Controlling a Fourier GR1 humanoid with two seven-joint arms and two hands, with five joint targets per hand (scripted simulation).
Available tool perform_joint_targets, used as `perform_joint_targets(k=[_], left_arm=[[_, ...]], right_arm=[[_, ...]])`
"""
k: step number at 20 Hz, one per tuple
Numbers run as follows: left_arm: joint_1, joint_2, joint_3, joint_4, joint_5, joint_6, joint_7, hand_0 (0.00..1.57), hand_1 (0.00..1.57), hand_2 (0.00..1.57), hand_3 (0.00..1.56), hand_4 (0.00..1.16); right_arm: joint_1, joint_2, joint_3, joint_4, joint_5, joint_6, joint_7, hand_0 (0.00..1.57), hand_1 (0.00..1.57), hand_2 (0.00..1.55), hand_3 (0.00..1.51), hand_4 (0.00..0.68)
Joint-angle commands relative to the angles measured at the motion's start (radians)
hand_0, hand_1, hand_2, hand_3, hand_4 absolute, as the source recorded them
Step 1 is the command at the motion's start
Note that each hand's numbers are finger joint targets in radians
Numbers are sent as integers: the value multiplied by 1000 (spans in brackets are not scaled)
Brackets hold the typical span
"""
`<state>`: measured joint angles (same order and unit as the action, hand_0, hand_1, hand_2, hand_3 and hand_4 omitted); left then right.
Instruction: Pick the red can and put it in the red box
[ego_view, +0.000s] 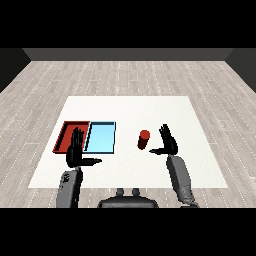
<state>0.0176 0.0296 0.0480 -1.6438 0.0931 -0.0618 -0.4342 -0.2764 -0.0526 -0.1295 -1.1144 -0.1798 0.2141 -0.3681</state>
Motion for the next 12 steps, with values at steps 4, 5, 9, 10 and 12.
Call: perform_joint_targets(k=[4,5,9,10,12], left_arm=[[-1,30,41,52,51,-59,-34,0,0,0,0,0],[-12,3,8,36,12,-14,-16,0,0,0,0,0],[44,2,-7,-22,27,-45,-21,0,0,0,0,0],[21,10,2,-70,32,-21,50,0,0,0,0,0],[-68,27,35,113,28,-51,-50,0,0,0,0,0]], right_arm=[[-33,20,13,61,-18,-10,-3,0,0,0,0,0],[-3,25,12,54,-29,-6,-26,0,0,0,0,0],[-15,51,47,62,-25,-34,-23,0,0,0,0,0],[-32,31,22,158,-18,5,-101,0,0,0,0,0],[-167,32,-16,261,-37,-20,-74,0,0,0,0,0]])
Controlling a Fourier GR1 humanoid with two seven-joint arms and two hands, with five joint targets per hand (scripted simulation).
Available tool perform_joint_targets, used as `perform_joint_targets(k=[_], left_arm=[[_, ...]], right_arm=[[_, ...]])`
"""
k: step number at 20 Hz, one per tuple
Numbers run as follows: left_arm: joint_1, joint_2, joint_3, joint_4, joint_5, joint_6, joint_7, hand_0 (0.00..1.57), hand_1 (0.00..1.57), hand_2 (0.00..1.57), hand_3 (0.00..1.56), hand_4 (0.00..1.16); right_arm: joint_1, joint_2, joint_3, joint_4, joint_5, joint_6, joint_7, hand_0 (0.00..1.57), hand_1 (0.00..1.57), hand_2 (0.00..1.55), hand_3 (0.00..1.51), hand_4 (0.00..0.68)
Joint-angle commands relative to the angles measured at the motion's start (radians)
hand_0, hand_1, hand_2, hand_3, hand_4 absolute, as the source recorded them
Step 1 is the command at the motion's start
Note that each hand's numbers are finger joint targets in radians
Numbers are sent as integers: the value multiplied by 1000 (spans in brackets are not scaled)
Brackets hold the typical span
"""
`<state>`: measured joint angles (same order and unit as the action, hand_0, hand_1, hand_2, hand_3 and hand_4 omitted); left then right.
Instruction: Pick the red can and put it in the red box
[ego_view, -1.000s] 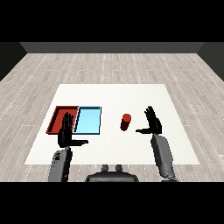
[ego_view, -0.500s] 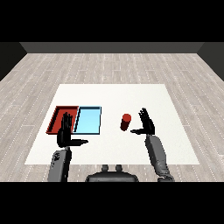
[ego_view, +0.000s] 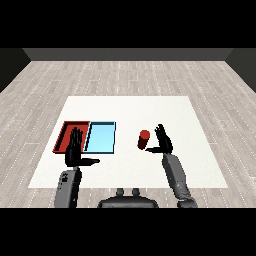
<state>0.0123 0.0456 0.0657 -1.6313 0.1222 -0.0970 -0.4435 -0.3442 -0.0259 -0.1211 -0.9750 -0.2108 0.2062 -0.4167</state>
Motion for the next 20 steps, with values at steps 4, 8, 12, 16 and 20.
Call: perform_joint_targets(k=[4,8,12,16,20], left_arm=[[-54,-13,-7,37,-7,19,6,0,0,0,0,0],[-2,-16,-26,-20,-16,12,-3,0,0,0,0,0],[-13,10,10,27,9,-25,-29,0,0,0,0,0],[0,-30,-40,-12,-27,15,-9,0,0,0,0,0],[24,9,-3,-53,17,-25,20,0,0,0,0,0]], right_arm=[[1,25,30,-4,-25,-27,4,0,0,0,0,0],[-51,26,86,11,-64,-86,30,0,0,0,0,0],[-91,26,152,50,-99,-152,29,0,0,0,0,0],[-96,21,46,152,-46,-61,-16,0,0,0,0,0],[-84,26,78,187,-40,-84,-67,0,0,0,0,0]])
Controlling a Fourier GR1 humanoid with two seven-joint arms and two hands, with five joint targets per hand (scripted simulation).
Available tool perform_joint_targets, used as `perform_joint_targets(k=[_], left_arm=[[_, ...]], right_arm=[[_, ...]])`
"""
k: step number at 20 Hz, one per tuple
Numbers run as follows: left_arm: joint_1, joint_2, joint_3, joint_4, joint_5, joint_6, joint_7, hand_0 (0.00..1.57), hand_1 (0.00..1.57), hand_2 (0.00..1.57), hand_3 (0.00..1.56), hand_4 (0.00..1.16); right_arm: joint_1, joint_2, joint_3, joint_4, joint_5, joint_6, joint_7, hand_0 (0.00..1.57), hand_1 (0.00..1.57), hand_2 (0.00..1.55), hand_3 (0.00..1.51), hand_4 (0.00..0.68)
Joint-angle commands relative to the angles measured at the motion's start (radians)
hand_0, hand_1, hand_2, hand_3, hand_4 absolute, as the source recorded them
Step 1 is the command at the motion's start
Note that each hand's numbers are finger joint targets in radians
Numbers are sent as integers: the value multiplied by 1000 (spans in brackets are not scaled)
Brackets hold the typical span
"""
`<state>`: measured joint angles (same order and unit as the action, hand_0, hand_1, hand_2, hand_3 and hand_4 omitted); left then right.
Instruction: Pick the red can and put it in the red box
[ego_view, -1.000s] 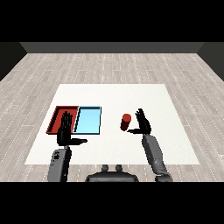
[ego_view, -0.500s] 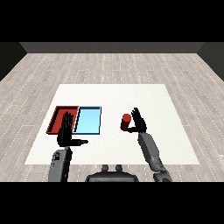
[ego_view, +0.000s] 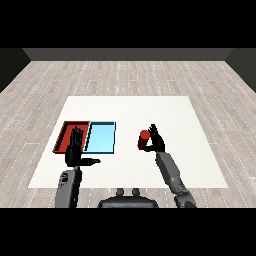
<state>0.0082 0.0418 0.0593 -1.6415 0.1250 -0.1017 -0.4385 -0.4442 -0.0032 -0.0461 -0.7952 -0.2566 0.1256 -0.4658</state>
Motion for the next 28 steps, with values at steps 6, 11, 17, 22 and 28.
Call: perform_joint_targets(k=[6,11,17,22,28], left_arm=[[68,-23,-29,-48,-18,2,-17,0,0,0,0,0],[-28,-8,12,74,-4,-4,-54,0,0,0,0,0],[23,-32,-26,-27,-19,18,-15,0,0,0,0,0],[-51,-16,13,69,13,11,0,0,0,0,0,0],[18,-28,-13,19,-14,16,-37,0,0,0,0,0]], right_arm=[[-76,-4,-18,101,-19,-7,-22,0,0,0,0,0],[-73,3,9,87,3,-15,-13,0,0,0,0,0],[-126,3,53,167,-88,-32,-26,0,0,0,0,0],[-198,-3,6,276,-39,-20,-67,0,0,0,0,0],[-173,3,154,234,-138,-123,-55,0,0,0,0,0]])
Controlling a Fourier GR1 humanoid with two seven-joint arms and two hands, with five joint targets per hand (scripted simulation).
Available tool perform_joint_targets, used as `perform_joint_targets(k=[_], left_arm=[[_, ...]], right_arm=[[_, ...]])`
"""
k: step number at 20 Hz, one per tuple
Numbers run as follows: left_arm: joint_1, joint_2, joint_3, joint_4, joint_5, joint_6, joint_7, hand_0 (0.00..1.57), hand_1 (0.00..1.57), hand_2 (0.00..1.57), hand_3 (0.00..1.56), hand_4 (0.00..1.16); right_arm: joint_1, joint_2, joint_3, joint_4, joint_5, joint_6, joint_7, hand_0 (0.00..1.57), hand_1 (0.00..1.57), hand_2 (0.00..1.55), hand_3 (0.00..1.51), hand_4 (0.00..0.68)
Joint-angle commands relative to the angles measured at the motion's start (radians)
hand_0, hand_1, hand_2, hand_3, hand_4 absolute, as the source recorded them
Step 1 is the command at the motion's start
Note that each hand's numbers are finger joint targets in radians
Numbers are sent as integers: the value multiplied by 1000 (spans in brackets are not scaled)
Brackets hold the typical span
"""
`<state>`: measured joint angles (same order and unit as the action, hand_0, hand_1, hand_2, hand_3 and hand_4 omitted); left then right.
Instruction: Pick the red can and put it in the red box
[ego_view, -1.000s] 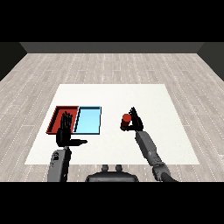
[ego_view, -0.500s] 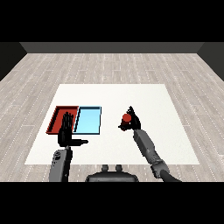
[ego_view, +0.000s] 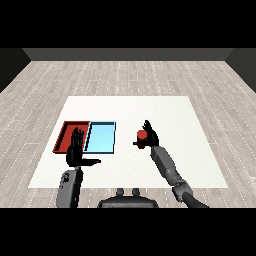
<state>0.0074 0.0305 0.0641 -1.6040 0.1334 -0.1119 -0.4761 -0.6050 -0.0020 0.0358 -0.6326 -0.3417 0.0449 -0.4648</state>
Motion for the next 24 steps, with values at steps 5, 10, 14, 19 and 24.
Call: perform_joint_targets(k=[5,10,14,19,24], left_arm=[[-51,4,17,34,5,14,6,0,0,0,0,0],[62,7,-11,-78,2,-15,8,0,0,0,0,0],[61,23,8,-58,12,-24,-1,0,0,0,0,0],[-27,-29,-34,-2,-43,69,5,0,0,0,0,0],[-24,30,33,-17,28,-1,42,0,0,0,0,0]], right_arm=[[-11,2,31,18,-19,-36,15,0,0,0,0,0],[-63,2,57,150,3,-126,-56,1525,1525,1502,1461,493],[-107,-18,31,200,16,-175,-37,1525,1525,1476,1430,573],[-104,-3,85,157,27,-243,10,1538,1538,1472,1420,575],[-138,1,128,231,18,-256,5,1531,1531,1468,1413,546]])
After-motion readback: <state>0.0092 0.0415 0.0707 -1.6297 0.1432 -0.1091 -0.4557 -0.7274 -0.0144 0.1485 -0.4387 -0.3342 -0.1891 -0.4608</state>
